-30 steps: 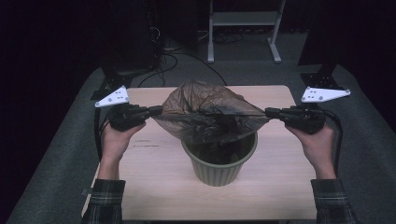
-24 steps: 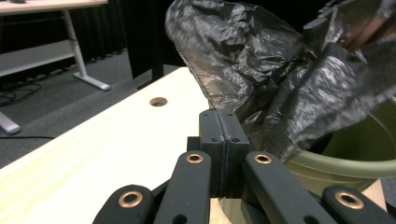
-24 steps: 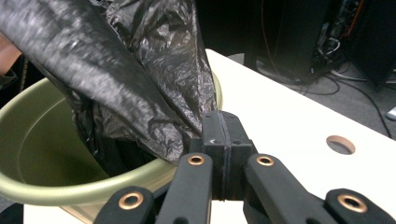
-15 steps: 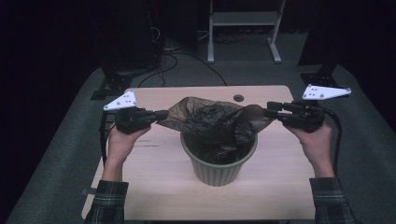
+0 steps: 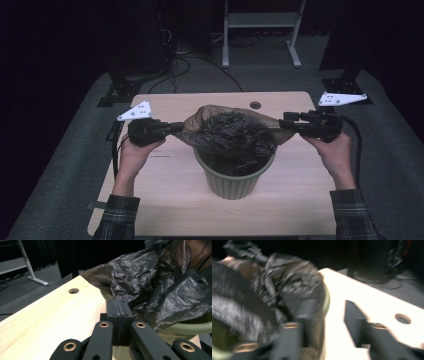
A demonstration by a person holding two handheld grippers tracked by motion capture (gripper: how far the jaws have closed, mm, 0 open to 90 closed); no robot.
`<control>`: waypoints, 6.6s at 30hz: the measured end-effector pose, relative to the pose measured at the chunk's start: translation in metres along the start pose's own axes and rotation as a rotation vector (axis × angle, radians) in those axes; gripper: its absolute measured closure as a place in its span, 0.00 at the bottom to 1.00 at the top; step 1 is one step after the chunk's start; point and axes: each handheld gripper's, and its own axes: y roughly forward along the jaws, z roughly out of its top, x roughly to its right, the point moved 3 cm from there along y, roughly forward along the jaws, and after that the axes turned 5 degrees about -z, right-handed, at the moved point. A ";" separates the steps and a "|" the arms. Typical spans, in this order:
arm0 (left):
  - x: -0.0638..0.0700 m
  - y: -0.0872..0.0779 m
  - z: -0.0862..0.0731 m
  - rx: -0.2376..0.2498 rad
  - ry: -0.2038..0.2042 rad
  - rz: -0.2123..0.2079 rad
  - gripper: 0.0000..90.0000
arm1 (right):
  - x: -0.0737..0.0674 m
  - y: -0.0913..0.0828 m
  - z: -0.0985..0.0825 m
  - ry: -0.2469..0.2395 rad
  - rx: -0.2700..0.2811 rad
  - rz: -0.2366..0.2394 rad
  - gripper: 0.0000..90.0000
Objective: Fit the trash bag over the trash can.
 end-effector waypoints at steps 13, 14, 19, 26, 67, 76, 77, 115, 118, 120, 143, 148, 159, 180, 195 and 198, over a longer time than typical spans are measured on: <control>-0.019 0.018 -0.025 -0.079 -0.042 0.071 1.00 | 0.009 0.016 -0.029 0.009 -0.064 -0.078 1.00; -0.020 0.019 -0.026 -0.090 -0.041 0.074 1.00 | 0.011 0.019 -0.030 0.010 -0.074 -0.084 1.00; -0.022 0.020 -0.042 -0.156 -0.058 0.075 1.00 | 0.014 0.025 -0.041 0.009 -0.131 -0.094 1.00; -0.023 0.018 -0.058 -0.201 -0.107 0.071 1.00 | 0.018 0.024 -0.059 0.043 -0.157 -0.084 1.00; 0.011 -0.004 -0.017 0.067 0.005 0.021 0.42 | -0.002 -0.017 0.011 0.007 0.196 -0.054 0.52; 0.017 0.002 -0.016 0.059 0.017 0.004 0.42 | -0.012 0.017 0.007 -0.030 0.070 0.025 0.86; 0.018 0.002 -0.015 0.061 0.017 0.006 0.42 | -0.014 0.017 0.006 -0.041 0.068 0.036 0.92; 0.073 0.093 0.058 -0.008 0.124 -0.357 1.00 | -0.108 0.015 0.006 -0.207 0.064 0.327 0.93; 0.081 0.083 0.052 -0.019 0.146 -0.337 1.00 | -0.107 0.015 0.004 -0.199 0.055 0.314 0.76; 0.086 0.073 0.046 -0.010 0.149 -0.326 1.00 | -0.104 0.011 0.002 -0.194 0.068 0.296 0.69; 0.093 0.013 -0.015 0.094 -0.007 -0.392 1.00 | -0.062 -0.007 -0.041 -0.093 0.052 0.170 0.52; 0.093 0.015 -0.018 0.086 -0.009 -0.395 1.00 | -0.063 -0.002 -0.038 -0.119 0.058 0.144 0.75; 0.094 0.019 -0.021 0.081 -0.016 -0.400 1.00 | -0.064 -0.017 -0.043 -0.129 0.072 0.130 0.96; 0.109 0.035 -0.001 0.133 0.010 -0.442 1.00 | -0.067 -0.014 -0.041 -0.149 0.124 0.098 1.00; 0.129 0.055 -0.066 0.063 -0.078 -0.418 1.00 | -0.072 -0.019 -0.084 -0.099 -0.005 0.122 1.00; 0.124 0.057 -0.081 0.033 -0.110 -0.402 1.00 | -0.073 -0.014 -0.091 -0.085 -0.028 0.138 1.00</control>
